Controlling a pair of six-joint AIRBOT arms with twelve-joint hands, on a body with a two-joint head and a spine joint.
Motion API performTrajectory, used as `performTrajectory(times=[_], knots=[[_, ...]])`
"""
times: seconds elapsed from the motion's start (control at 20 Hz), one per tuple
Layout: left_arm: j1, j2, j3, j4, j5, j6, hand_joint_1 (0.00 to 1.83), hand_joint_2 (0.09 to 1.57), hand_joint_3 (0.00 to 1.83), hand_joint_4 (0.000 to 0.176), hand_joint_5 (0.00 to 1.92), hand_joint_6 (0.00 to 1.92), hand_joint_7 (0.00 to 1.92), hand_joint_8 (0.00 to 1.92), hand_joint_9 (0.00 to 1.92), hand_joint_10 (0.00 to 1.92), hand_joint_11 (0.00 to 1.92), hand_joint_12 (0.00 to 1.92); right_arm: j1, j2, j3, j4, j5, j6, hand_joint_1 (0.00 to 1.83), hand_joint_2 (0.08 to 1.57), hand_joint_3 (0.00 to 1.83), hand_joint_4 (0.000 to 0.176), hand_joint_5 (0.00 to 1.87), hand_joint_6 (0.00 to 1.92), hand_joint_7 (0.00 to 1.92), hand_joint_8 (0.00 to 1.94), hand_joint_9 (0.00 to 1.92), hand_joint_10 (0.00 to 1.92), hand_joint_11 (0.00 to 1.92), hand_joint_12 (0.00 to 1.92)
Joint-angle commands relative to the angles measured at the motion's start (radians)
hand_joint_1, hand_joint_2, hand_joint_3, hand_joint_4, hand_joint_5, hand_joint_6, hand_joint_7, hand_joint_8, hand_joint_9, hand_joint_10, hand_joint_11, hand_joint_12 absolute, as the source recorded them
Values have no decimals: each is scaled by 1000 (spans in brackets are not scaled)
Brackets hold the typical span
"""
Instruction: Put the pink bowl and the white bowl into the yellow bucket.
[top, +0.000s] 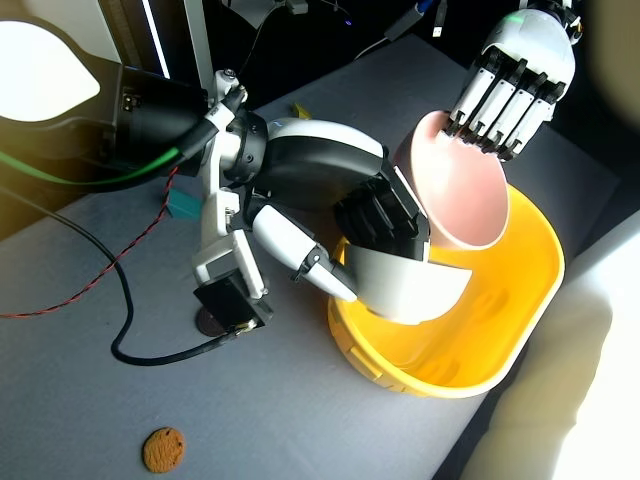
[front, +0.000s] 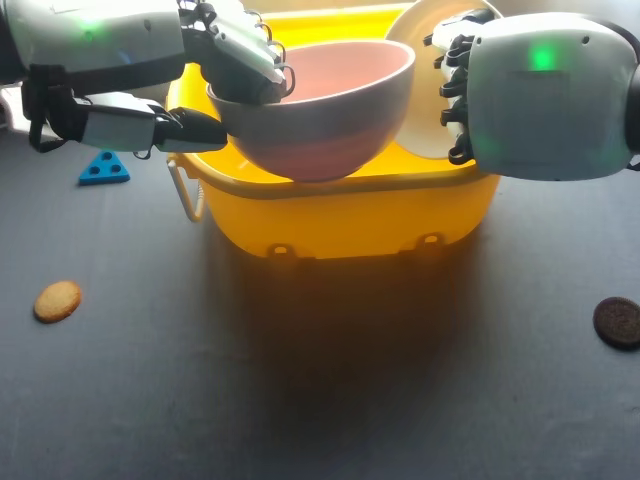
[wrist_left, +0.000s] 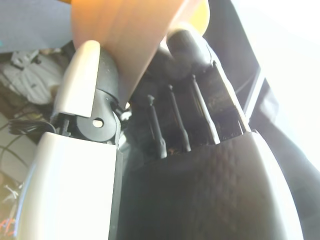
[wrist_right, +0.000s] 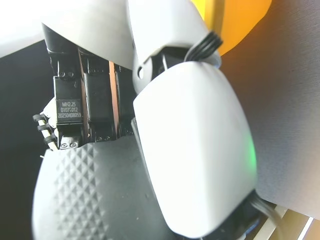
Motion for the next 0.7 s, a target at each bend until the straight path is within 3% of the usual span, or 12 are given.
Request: performTrajectory(times=[0.0,0.25,0.4,0.6,0.65], knots=[[-15,9,6,-82,-49,5,1338,1239,0,0,801,995,697,1552,651,1635,636,1683,11,12,3,6,49,-25,1380,1083,0,0,983,998,1067,752,976,1051,841,1003],[-15,8,0,-59,-21,19,1338,1241,0,0,753,1051,703,1561,686,1592,689,1672,12,11,6,6,52,-34,1379,1085,0,0,1004,982,1058,742,957,1084,832,1001],[-15,7,1,-59,-13,24,1328,1260,4,0,714,1143,673,1612,639,1628,610,1658,12,11,7,6,52,-35,1378,1088,1,0,981,1017,1053,754,963,1073,840,986],[-16,7,1,-59,-9,26,1338,1237,0,0,756,1070,718,1532,679,1593,654,1683,12,11,11,6,52,-34,1375,1097,0,0,980,1028,1029,802,929,1109,820,1020],[-17,8,0,-59,-9,26,1249,1212,0,0,842,982,785,1537,694,1524,648,1716,12,11,11,6,53,-35,1377,1090,0,0,993,1005,1045,775,944,1091,833,1016]])
